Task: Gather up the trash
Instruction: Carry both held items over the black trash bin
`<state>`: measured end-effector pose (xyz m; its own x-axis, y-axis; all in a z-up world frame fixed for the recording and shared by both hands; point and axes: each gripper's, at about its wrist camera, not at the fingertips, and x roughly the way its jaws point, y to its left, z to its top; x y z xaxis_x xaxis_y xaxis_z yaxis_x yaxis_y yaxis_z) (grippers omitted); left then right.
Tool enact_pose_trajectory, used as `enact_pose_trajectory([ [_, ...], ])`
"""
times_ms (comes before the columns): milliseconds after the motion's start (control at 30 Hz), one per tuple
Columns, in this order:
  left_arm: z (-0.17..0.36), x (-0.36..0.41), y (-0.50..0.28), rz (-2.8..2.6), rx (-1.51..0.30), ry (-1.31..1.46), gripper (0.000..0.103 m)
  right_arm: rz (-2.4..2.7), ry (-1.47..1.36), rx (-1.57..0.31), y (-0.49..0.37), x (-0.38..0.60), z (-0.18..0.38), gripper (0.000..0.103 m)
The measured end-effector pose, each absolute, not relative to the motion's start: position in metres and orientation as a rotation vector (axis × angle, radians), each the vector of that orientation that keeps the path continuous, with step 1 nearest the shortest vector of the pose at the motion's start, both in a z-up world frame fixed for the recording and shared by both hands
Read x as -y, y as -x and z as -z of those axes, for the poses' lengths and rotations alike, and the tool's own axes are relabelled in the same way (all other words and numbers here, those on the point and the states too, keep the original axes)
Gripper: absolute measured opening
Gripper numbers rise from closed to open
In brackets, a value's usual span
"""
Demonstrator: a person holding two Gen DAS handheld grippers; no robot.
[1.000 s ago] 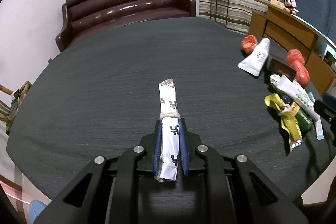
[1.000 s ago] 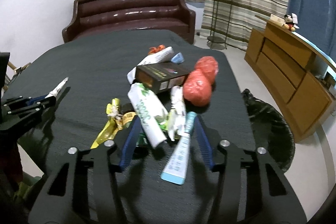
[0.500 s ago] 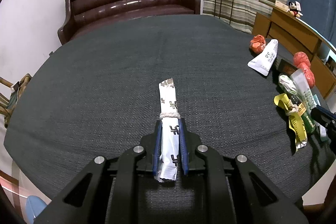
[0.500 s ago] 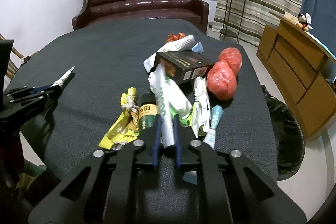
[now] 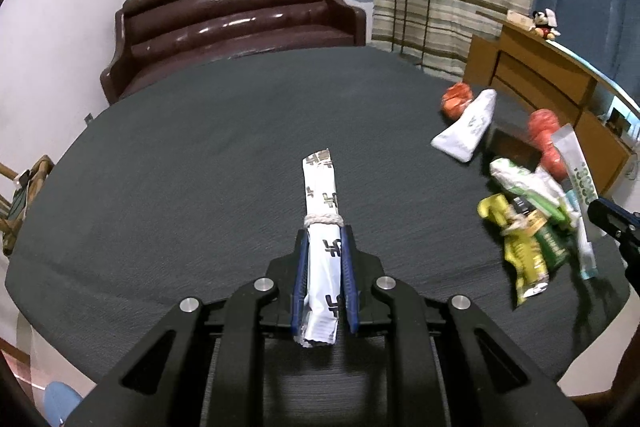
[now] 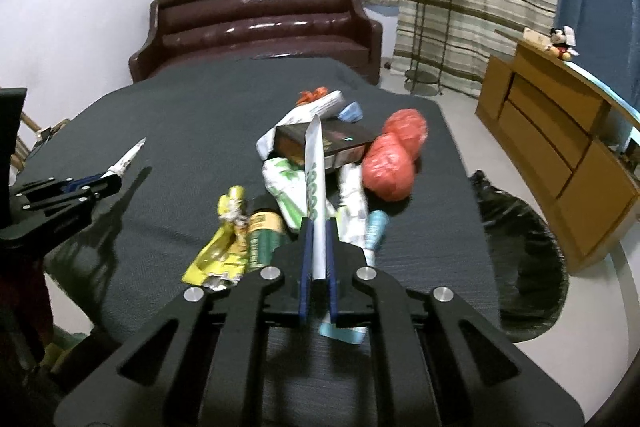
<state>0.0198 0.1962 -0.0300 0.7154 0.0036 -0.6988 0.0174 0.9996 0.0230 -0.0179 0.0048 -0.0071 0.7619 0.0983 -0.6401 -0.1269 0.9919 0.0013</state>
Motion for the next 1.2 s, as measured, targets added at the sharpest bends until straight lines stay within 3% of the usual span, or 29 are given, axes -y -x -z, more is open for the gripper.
enact_pose_trajectory([
  [733,-0.008,-0.048,-0.029,0.303,-0.639,-0.1,0.017,0.189,-0.014,-0.596,0.021,0.121,-0.007,0.007],
  [1200,0.005,0.034,-0.051,0.417,-0.644,-0.147,0.017,0.298,-0.085,-0.603,0.012,0.183,0.011,0.007],
])
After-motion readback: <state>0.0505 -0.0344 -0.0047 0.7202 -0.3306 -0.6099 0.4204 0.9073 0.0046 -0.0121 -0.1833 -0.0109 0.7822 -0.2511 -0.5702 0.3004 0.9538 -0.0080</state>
